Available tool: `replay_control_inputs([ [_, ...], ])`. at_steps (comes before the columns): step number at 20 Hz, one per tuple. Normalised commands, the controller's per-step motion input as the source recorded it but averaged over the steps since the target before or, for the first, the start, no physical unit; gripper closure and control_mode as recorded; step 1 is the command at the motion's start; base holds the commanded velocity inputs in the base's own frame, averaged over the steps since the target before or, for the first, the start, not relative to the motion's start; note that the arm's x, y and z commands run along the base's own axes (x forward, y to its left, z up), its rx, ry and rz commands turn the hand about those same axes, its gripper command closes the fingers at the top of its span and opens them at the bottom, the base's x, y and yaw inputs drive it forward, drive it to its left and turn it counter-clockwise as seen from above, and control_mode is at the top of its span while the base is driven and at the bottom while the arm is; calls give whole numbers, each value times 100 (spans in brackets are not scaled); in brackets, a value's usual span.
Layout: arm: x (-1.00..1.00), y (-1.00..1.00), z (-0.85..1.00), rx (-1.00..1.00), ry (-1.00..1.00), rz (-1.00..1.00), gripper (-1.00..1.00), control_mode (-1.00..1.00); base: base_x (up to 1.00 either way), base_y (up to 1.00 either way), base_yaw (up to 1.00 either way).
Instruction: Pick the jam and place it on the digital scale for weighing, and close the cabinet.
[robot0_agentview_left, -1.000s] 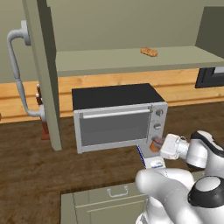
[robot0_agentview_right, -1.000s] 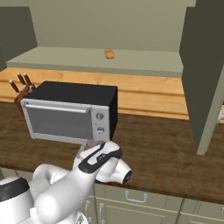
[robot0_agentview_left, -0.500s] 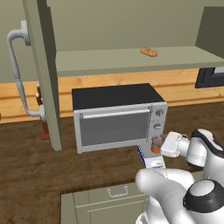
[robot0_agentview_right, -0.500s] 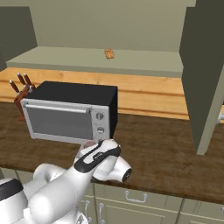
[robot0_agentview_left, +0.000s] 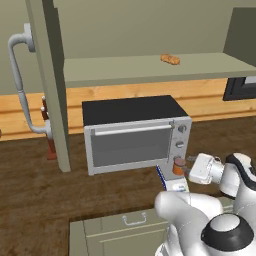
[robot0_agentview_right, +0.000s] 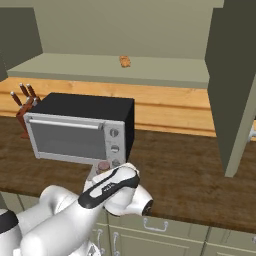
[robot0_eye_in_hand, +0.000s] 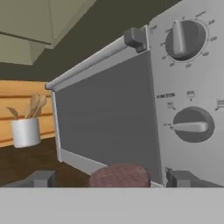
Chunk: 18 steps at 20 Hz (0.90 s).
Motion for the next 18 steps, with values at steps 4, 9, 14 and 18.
replay_control_inputs([
  [4,-61,5,48,-1,-25,-1,-100,-100,0,0,0],
  [9,-58,0,93,-1,-52,1,-100,-100,0,0,0],
  [14,-43,-16,77,0,-57,0,-100,-100,0,0,0],
  [18,-26,-28,63,1,-51,0,-100,-100,0,0,0],
])
